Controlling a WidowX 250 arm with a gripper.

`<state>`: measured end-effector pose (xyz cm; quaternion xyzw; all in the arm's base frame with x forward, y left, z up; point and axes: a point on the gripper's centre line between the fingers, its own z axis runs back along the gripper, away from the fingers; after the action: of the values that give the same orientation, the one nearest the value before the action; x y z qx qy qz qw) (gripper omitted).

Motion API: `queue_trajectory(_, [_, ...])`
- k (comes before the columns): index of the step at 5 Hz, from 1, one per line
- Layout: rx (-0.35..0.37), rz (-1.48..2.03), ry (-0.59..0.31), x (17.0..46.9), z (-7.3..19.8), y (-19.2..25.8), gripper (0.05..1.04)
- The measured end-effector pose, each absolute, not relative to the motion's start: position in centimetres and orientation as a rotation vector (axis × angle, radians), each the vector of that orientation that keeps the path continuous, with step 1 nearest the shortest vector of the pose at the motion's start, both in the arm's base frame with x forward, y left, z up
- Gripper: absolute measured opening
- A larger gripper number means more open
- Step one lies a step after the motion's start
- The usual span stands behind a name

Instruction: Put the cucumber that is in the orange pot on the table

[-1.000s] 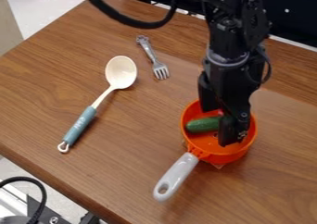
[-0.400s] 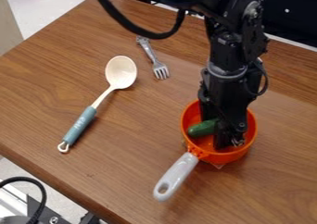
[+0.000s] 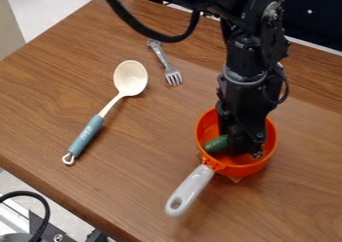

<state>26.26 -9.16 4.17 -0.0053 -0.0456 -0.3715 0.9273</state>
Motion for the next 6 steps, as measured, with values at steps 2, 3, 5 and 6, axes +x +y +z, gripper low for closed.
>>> queue_trajectory(2, [-0.043,-0.779,-0.103,25.9,6.5,-8.9,0.306])
queue_trajectory(3, [-0.091,-0.766,-0.144,26.2,8.6,-8.9,0.307])
queue_trajectory(5, [-0.025,-0.576,-0.216,30.1,9.4,-6.6,0.306])
queue_trajectory(6, [0.022,-0.429,-0.222,33.4,8.8,-4.4,0.306])
